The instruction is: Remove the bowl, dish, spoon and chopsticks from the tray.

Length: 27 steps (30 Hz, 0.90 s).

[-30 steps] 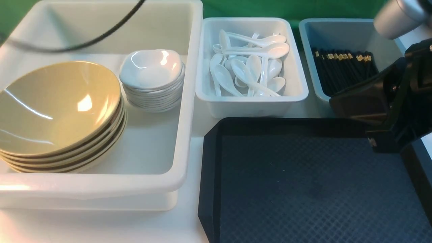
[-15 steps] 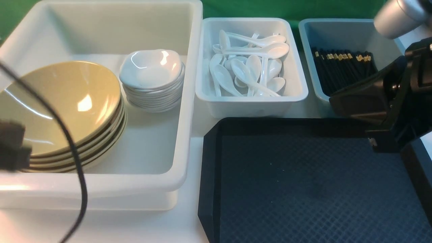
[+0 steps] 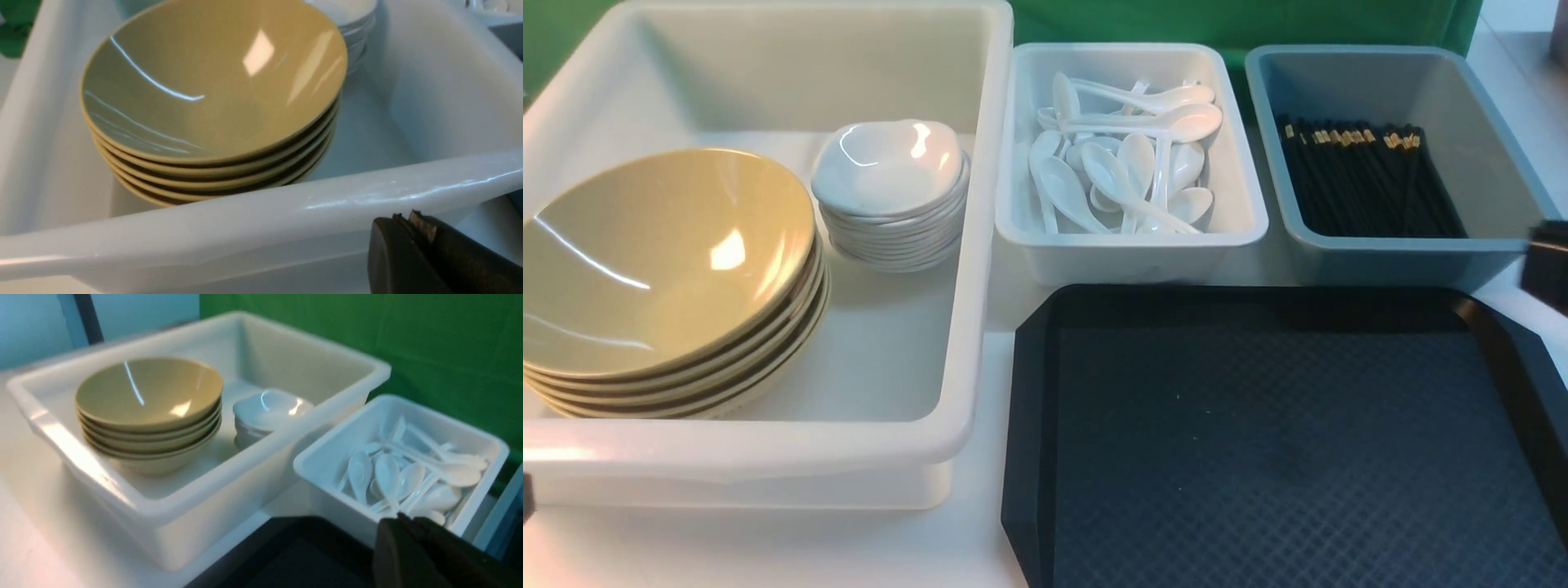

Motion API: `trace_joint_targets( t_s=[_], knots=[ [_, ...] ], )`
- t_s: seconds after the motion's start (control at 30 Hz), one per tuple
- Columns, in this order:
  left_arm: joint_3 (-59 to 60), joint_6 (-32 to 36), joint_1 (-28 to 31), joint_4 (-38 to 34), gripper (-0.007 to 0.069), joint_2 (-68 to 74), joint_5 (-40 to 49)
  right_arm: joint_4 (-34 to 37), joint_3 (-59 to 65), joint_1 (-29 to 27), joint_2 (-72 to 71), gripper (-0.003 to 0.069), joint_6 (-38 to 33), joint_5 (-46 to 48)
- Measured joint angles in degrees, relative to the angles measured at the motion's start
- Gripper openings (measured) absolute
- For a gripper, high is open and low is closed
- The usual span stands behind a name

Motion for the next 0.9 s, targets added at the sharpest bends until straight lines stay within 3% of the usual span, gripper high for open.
trace_joint_targets(
  t_s=[0.2, 0.9],
  knots=[
    [0.2, 0.0, 0.0, 0.0, -0.001, -6.6, 0.1, 0.1, 6.8, 0.0, -7.2, 0.006, 0.1, -6.0],
    [3.0, 0.0, 0.0, 0.0, -0.0011, -7.5, -0.5, 0.1, 7.0, 0.0, -7.8, 0.0078, 0.1, -5.1]
  ],
)
